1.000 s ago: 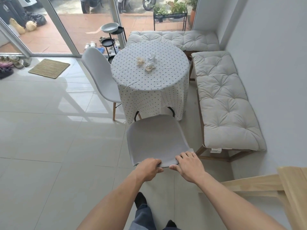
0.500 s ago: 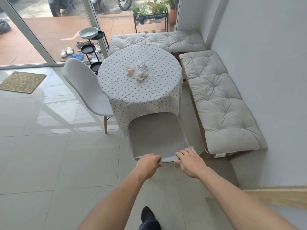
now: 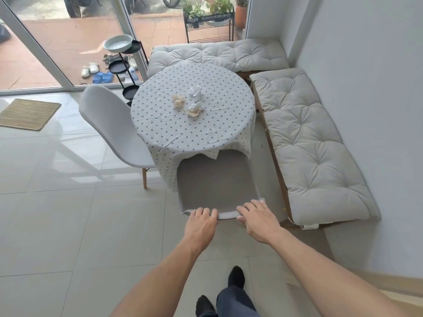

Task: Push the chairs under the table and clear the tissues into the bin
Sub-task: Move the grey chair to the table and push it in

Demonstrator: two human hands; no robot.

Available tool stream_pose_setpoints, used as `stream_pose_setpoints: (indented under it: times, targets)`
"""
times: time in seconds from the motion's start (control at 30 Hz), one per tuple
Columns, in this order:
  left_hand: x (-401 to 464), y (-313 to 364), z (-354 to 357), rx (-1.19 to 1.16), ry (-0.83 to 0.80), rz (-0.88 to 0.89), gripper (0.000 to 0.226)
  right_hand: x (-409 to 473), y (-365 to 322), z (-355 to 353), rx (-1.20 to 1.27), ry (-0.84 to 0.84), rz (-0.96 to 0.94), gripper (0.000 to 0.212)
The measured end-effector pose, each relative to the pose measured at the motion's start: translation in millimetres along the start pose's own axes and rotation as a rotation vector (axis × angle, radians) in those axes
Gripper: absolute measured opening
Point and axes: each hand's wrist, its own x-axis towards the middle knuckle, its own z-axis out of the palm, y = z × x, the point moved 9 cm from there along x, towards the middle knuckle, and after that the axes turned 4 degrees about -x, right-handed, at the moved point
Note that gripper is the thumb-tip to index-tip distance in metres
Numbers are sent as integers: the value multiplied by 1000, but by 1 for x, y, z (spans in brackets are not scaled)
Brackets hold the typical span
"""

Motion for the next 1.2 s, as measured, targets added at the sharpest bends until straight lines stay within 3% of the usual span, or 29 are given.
stream_pose_setpoints:
  times: [0.27, 0.47, 0.6, 0.9, 1.2]
  targets:
    - [27, 6, 2, 10, -108, -41, 13, 20, 24, -14, -30, -4, -90, 36]
    - [28, 5, -8, -27, -196, 23, 46, 24, 33, -18, 67, -69, -102, 61]
    - [34, -8, -33, -22, -178, 108, 53, 42, 25, -44, 89, -13, -78, 60]
    - [68, -101, -98, -43, -59, 88, 46, 107, -29, -96, 31, 22, -29, 57]
    - [108, -234, -164, -37, -8, 112, 45, 186, -78, -163, 91, 90, 167, 56]
